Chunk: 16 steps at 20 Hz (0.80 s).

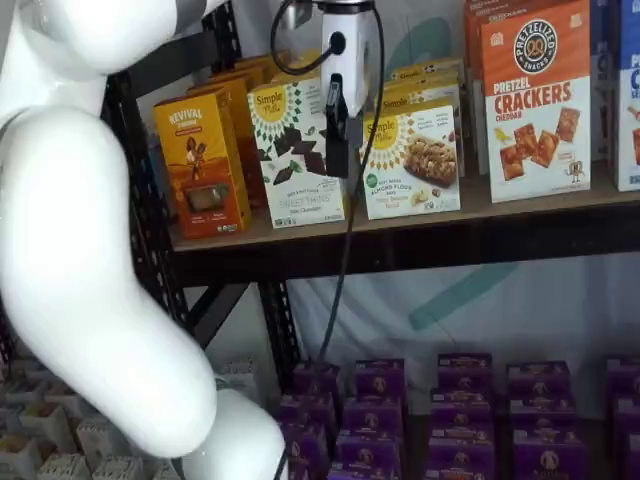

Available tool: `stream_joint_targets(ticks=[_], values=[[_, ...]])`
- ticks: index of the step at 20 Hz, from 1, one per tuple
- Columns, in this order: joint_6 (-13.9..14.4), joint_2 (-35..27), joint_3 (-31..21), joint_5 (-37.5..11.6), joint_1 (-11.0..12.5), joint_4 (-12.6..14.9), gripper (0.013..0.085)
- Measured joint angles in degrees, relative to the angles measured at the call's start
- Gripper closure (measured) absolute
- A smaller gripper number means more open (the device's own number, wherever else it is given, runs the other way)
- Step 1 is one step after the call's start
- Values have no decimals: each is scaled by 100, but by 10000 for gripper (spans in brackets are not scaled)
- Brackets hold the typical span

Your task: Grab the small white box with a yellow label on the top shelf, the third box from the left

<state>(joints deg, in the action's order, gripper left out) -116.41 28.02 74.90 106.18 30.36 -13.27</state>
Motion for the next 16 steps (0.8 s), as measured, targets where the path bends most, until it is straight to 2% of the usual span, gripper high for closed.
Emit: stream_joint_targets(ticks=[3, 7, 9, 12, 16], values=[[98, 68, -52, 80, -184, 256, 130], [151, 358, -377, -84, -223, 209, 130], [106, 446, -478, -219, -135, 62, 130], [-50, 567, -640, -613, 165, -467, 130], [-169, 596, -745, -1162, 353, -940, 130]])
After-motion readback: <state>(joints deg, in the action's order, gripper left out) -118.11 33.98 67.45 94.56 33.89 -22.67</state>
